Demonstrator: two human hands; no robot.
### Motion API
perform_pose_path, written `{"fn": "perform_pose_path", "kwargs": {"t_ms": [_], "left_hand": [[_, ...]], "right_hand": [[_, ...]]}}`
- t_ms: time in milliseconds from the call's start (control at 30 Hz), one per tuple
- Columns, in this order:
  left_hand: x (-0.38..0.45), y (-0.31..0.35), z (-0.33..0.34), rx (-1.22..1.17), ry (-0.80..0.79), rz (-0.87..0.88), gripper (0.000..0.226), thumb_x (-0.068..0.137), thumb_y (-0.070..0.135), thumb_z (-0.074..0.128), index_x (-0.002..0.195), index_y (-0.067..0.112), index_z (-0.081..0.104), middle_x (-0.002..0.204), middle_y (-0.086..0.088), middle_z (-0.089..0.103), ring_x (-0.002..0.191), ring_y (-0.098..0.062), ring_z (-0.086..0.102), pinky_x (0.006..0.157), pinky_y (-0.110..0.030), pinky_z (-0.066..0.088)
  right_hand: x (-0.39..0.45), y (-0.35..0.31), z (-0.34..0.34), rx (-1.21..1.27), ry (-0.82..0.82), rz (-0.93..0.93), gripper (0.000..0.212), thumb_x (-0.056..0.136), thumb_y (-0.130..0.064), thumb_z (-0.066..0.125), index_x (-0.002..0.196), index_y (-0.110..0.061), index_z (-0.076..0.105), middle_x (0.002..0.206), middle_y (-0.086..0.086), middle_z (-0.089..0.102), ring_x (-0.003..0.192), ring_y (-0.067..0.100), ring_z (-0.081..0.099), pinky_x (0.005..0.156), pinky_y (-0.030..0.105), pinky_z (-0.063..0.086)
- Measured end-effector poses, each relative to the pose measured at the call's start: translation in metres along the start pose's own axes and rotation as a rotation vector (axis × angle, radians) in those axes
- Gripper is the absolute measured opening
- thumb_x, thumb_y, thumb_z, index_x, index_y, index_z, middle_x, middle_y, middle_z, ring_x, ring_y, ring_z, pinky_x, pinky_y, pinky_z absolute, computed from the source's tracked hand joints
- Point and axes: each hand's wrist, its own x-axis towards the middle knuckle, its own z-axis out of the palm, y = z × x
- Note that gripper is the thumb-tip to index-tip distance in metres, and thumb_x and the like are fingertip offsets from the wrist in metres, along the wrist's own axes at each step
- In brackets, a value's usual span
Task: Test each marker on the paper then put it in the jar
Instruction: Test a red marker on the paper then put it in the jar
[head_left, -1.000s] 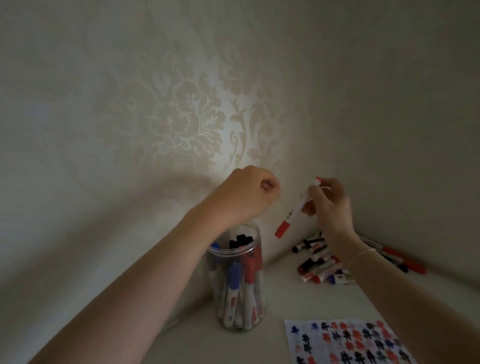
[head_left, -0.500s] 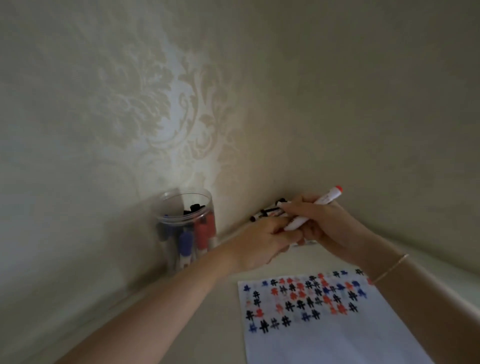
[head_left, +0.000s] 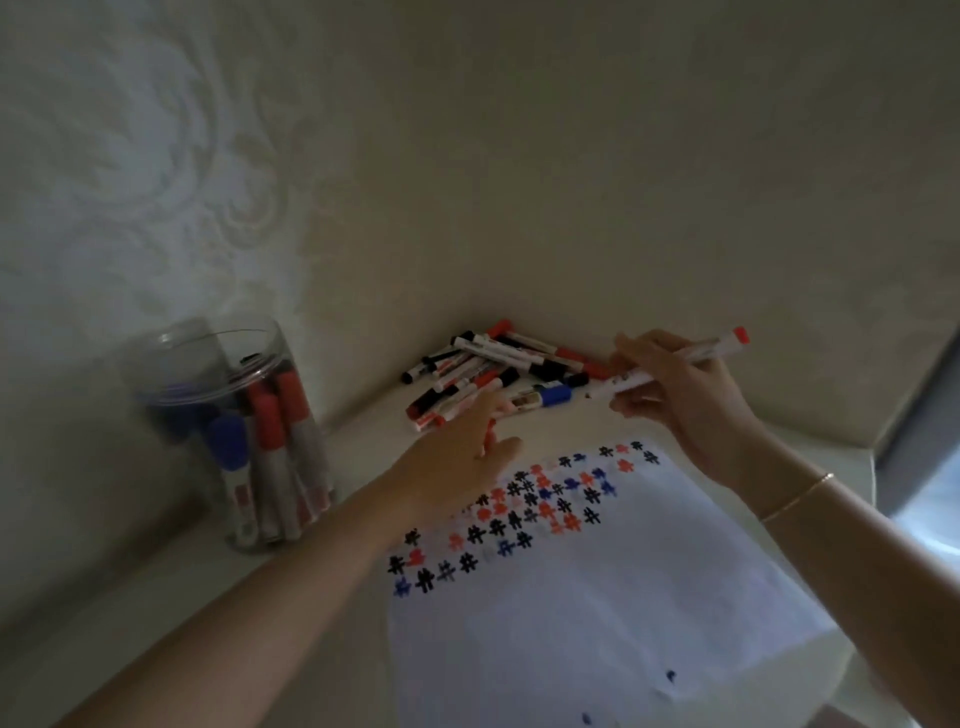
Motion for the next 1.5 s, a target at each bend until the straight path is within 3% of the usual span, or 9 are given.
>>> {"fn": "perform_pose_path", "kwargs": {"t_ms": [100,167,433,600,800,867,933,1000,1500], "left_hand": [[0.01,-0.023,0.017,0.176,0.17,0.038,0.03,0.102,0.022,0.034,0.128,0.023,0.049,0.135,0.004,0.048,0.129,-0.01,0.039,0.106,-0.028,0.035],[0.014,-0.034,0.029,0.18,0.201,0.047,0.031,0.102,0.019,0.034,0.126,0.022,0.054,0.14,0.005,0.044,0.14,-0.014,0.026,0.113,-0.03,0.023],[0.013,-0.043,0.038,0.277,0.177,0.063,0.05,0.094,0.054,0.025,0.125,0.035,0.059,0.14,-0.002,0.041,0.128,-0.023,0.037,0.103,-0.032,0.027],[0.01,-0.038,0.038,0.287,0.186,0.066,0.035,0.1,0.038,0.038,0.129,0.034,0.058,0.154,-0.002,0.028,0.142,-0.021,0.021,0.113,-0.038,0.02],[0.008,-0.023,0.034,0.457,0.187,0.305,0.043,0.099,0.043,0.031,0.124,0.025,0.062,0.141,-0.003,0.051,0.134,-0.022,0.042,0.112,-0.044,0.03],[0.004,-0.013,0.036,0.388,0.044,0.404,0.051,0.098,0.054,0.024,0.139,0.031,0.045,0.153,0.011,0.029,0.143,-0.005,0.021,0.116,-0.029,0.013],[0.0,-0.007,0.038,0.294,-0.207,0.305,0.067,0.089,0.068,0.018,0.149,0.039,0.012,0.15,0.031,-0.011,0.137,0.016,-0.013,0.112,-0.014,-0.003],[-0.003,-0.005,0.039,0.339,-0.33,0.238,0.076,0.082,0.074,0.017,0.148,0.042,-0.004,0.141,0.035,-0.025,0.127,0.022,-0.025,0.11,-0.012,-0.008],[-0.002,-0.002,0.04,0.35,-0.338,0.198,0.08,0.082,0.075,0.028,0.149,0.041,-0.001,0.145,0.028,-0.018,0.132,0.014,-0.016,0.109,-0.015,-0.009]], "right_hand": [[-0.007,0.023,-0.014,-0.05,-0.028,0.148,0.013,0.085,-0.011,0.065,0.085,0.002,0.063,0.078,0.014,0.065,0.07,0.024,0.063,0.065,0.028,0.058],[-0.011,0.04,-0.016,-0.064,-0.03,0.207,0.012,0.079,-0.005,0.071,0.079,0.001,0.06,0.069,0.013,0.062,0.061,0.022,0.06,0.06,0.027,0.055],[-0.015,0.08,-0.008,-0.317,0.174,0.07,0.025,0.077,0.003,0.06,0.055,-0.002,0.048,0.042,0.009,0.047,0.034,0.014,0.037,0.04,0.021,0.028],[-0.011,0.09,-0.009,-0.433,0.223,0.095,0.044,0.071,-0.001,0.06,0.042,-0.02,0.032,0.036,-0.004,0.036,0.041,0.017,0.034,0.045,0.026,0.025],[-0.011,0.091,-0.009,-0.48,0.227,0.085,0.043,0.07,0.0,0.06,0.046,-0.019,0.03,0.04,-0.003,0.032,0.047,0.016,0.031,0.047,0.026,0.023],[-0.011,0.091,-0.008,-0.48,0.228,0.082,0.04,0.07,0.0,0.06,0.047,-0.017,0.031,0.04,-0.003,0.033,0.048,0.017,0.032,0.047,0.027,0.023],[-0.01,0.091,-0.007,-0.496,0.228,0.081,0.038,0.07,0.0,0.06,0.048,-0.016,0.033,0.038,-0.006,0.035,0.046,0.014,0.032,0.045,0.024,0.024],[-0.011,0.092,-0.007,-0.509,0.219,0.078,0.035,0.071,-0.001,0.06,0.05,-0.013,0.035,0.039,-0.003,0.038,0.043,0.012,0.032,0.043,0.023,0.024],[-0.013,0.09,-0.004,-0.558,0.178,0.058,0.042,0.076,0.002,0.057,0.052,-0.017,0.028,0.043,-0.006,0.032,0.049,0.013,0.029,0.043,0.021,0.025]]}}
